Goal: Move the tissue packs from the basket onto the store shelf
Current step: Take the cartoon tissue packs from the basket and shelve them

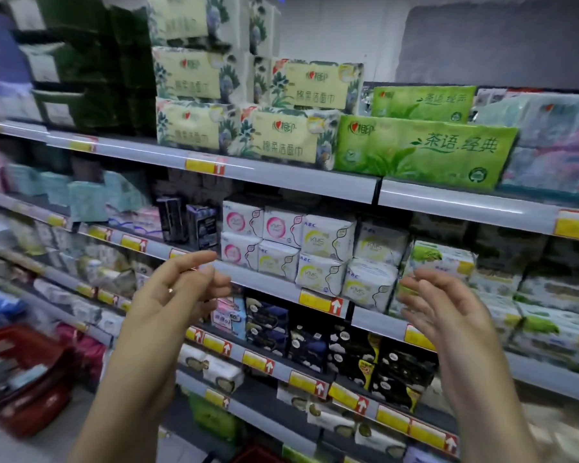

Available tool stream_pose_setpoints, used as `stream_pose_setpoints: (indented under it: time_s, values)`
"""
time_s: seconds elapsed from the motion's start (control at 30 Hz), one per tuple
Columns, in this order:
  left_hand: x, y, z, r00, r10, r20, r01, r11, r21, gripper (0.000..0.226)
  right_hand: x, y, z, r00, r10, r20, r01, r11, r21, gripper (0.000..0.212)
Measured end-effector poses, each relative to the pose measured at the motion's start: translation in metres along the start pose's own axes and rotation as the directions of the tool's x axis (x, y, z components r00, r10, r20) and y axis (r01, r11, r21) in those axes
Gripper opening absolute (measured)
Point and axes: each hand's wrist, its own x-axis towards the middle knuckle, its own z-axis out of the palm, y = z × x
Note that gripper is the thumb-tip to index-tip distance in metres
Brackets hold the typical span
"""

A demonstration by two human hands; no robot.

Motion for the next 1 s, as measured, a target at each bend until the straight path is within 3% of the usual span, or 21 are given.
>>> stream_pose_setpoints:
  time_s: [0.33, 0.83, 1.0]
  values:
    - [0.049, -0.017, -0.057, 1.000, -0.020, -0.018, 0.019, 1.000, -0.013, 0.016, 0.005, 0.026, 0.072, 1.000, 0.017, 0.003, -0.017, 0.999, -0.029, 0.010]
    - [0.153, -0.022, -0.178, 0.978, -0.031, 0.205, 0.020, 0.998, 0.055, 0.016, -0.037, 0.043, 0.214, 0.986, -0.008, -0.167, 0.006, 1.000, -0.012, 0.010]
    - [0.174, -0.026, -0.213, 0.962, -0.052, 0.270, 0.042, 0.998, 0.041, 0.017, -0.054, 0.052, 0.242, 0.978, 0.022, -0.207, -0.002, 0.995, 0.099, 0.025]
